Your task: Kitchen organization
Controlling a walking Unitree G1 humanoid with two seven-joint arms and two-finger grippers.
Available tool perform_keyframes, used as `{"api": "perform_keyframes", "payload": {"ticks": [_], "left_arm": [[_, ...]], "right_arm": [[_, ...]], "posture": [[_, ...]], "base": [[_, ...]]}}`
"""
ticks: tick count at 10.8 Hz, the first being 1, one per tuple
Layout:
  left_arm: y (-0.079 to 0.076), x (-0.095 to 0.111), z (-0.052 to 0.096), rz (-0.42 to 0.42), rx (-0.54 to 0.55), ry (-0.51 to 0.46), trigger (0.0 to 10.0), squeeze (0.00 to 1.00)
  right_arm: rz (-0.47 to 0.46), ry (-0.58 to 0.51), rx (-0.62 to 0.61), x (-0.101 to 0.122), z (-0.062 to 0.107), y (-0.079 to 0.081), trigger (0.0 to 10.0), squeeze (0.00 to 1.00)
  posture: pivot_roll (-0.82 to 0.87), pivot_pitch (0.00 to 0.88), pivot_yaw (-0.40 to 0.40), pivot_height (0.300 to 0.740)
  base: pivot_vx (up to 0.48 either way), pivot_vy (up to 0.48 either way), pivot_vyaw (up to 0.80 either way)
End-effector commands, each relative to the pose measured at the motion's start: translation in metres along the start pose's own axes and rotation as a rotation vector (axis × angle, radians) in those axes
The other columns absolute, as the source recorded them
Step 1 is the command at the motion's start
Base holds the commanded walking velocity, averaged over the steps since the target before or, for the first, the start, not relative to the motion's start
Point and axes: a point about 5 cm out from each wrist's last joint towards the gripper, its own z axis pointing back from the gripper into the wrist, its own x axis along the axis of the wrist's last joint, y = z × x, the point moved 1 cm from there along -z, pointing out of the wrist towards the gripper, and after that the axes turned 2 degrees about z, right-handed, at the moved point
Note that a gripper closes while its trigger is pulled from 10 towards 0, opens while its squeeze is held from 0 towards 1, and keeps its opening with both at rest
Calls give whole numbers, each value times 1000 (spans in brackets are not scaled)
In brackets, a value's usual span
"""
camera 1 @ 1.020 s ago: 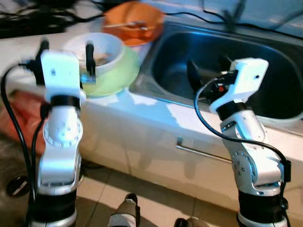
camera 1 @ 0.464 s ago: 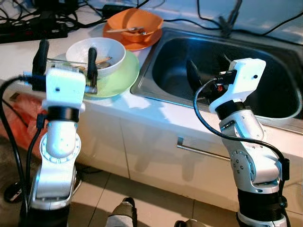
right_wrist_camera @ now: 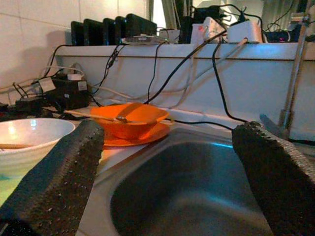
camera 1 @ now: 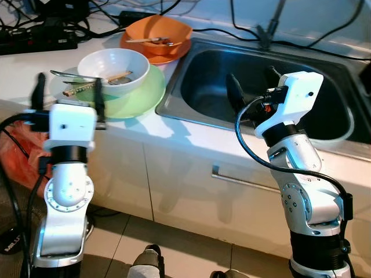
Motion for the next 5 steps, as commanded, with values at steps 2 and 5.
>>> {"api": "perform_keyframes", "payload": {"ticks": [2, 5], "left_arm": [[3, -5, -1, -7, 23, 26, 10000, 0], [-7, 4, -15, 107, -21, 36, 10000, 0]], "right_arm": [[-2, 15, 30, -3, 1, 4, 10000, 0], [-5, 37, 34, -8, 7, 4, 10000, 0]], "posture": [[109, 111, -35, 740], [92, 121, -22, 740]], "base": [[0, 0, 0], [94, 0, 0]]}}
